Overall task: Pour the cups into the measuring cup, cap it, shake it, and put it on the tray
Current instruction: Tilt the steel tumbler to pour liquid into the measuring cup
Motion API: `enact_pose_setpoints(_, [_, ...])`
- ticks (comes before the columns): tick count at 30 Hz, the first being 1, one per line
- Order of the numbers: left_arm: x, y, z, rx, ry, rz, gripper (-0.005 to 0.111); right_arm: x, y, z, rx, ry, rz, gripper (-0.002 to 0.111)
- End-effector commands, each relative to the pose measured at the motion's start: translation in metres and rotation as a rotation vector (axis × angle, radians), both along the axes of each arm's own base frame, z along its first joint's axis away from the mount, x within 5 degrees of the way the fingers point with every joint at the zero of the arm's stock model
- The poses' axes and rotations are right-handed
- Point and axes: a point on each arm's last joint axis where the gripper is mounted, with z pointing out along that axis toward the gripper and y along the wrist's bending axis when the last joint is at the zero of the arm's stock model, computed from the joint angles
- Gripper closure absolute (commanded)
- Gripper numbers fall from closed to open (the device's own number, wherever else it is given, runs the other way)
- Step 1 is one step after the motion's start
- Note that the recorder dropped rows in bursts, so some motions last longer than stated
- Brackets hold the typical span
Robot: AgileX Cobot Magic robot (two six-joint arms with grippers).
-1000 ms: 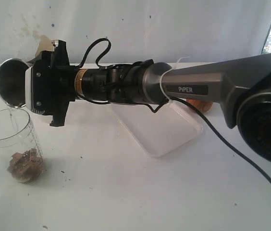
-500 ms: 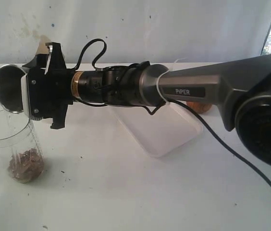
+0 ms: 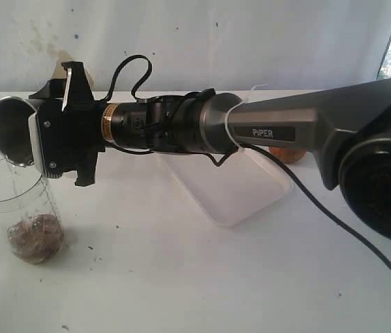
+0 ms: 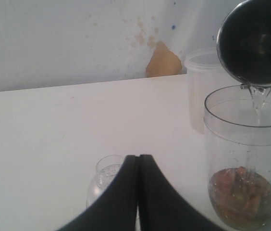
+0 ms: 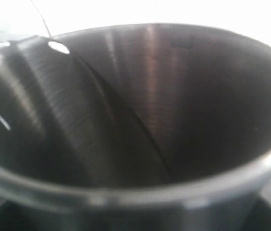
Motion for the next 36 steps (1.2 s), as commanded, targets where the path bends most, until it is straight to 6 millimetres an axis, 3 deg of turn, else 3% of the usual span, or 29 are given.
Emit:
enact_pose_setpoints(1, [0.0000, 0.0000, 0.0007, 0.000, -0.015, -0.001, 0.107, -0.0015, 0.0014, 0.0139, 0.039, -0.032, 0.015, 0.108])
enact_pose_setpoints(15, [0.0000, 0.0000, 0.0007, 0.000, -0.015, -0.001, 0.107, -0.0011, 0.0008, 0.0142, -0.037, -0.154, 0.035, 0.108])
enact_pose_setpoints(36, [0.0000, 0.0000, 0.0007, 0.000, -0.015, -0.001, 0.107, -0.0008, 0.0006, 0.0140, -0.041, -0.152, 0.032, 0.108])
